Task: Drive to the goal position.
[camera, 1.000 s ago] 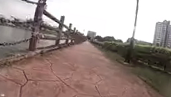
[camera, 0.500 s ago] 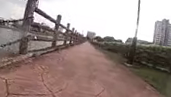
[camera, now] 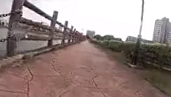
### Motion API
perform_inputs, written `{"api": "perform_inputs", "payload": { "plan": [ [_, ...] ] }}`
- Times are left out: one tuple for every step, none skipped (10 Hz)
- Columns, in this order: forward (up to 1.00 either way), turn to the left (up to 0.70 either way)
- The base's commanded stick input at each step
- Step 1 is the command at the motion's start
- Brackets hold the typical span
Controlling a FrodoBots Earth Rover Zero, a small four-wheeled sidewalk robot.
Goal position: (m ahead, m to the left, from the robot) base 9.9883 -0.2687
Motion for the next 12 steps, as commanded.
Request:
{"api": "perform_inputs", "payload": {
  "plan": [
    [0.70, 0.00],
    [0.70, 0.00],
    [0.70, 0.00],
    [0.70, 0.00],
    [0.70, 0.00],
    [0.70, 0.00],
    [0.70, 0.00],
    [0.70, 0.00],
    [0.70, 0.00],
    [0.70, 0.00],
    [0.70, 0.00],
    [0.70, 0.00]
  ]
}}
